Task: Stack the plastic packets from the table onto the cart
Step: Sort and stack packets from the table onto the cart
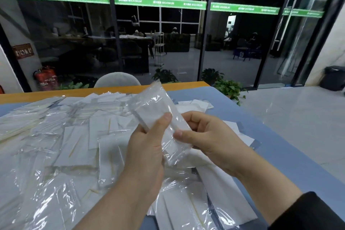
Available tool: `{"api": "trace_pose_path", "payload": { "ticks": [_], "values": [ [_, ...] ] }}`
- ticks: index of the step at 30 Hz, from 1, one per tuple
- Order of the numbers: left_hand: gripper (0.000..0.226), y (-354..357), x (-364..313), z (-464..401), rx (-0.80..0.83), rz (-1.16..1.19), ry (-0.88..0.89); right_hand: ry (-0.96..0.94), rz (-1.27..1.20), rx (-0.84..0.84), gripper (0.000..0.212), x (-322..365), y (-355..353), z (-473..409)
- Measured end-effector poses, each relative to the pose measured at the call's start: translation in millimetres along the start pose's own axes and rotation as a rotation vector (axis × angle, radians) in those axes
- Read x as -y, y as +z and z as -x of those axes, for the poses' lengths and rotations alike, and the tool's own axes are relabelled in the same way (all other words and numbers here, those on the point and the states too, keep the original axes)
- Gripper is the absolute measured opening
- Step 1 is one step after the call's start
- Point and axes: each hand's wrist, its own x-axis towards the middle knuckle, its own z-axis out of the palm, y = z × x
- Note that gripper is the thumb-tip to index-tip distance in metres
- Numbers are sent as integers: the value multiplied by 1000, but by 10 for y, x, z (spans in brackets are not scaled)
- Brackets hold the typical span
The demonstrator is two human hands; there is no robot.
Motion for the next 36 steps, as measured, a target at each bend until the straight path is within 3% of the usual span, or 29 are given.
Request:
{"api": "trace_pose_path", "payload": {
  "ticks": [3,7,9,12,14,17,25,30,32,36],
  "values": [
    [31,23,-16,33,6,33,-37,-23,115,-17,19,85,-84,18],
    [36,-39,-42,-4,-72,46,-55,-82,427,-452,6,58,-493,-71],
    [32,-40,-44,0,-71,26,-79,18,604,-549,6,29,-674,-108],
    [30,-17,-36,5,-63,4,-93,313,987,-322,41,61,-902,-197],
    [32,-2,-31,6,-48,-6,-102,413,1127,-217,59,58,-967,-248],
    [32,-7,-29,-8,-12,-5,-103,485,1120,-170,68,-134,-1025,-265],
    [27,11,1,0,8,68,-144,396,1129,-223,53,-300,-1147,-331],
    [15,19,-18,20,29,30,-121,289,1186,-375,19,-287,-1153,-323],
    [13,8,-26,28,23,15,-111,202,1169,-457,14,-245,-1158,-287],
    [22,-36,-21,1,-25,10,-114,-37,860,-764,16,29,-1045,-184]
  ]
}}
